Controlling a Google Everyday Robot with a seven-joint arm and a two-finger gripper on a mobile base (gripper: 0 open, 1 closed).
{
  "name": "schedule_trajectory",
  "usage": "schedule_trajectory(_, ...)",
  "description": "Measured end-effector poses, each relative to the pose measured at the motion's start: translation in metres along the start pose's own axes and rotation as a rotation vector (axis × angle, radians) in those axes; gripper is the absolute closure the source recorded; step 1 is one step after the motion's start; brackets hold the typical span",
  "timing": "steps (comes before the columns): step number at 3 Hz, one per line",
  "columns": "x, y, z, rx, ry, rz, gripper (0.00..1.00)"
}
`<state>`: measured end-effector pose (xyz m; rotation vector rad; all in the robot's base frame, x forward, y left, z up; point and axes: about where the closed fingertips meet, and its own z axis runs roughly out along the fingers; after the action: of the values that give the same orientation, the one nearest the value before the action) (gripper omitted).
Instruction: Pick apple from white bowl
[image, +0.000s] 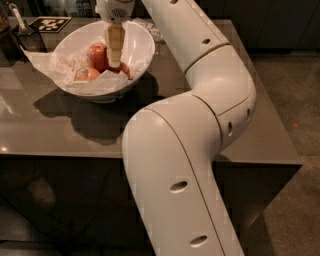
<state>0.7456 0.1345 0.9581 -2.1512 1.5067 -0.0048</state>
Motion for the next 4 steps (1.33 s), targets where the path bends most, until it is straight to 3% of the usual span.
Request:
schedule_trajectory(3, 0.003, 0.01, 0.041, -0.073, -0.046, -0.009, 0.0)
schedule_trajectory(4, 0.003, 0.009, 0.044, -0.067, -0.062, -0.023, 0.0)
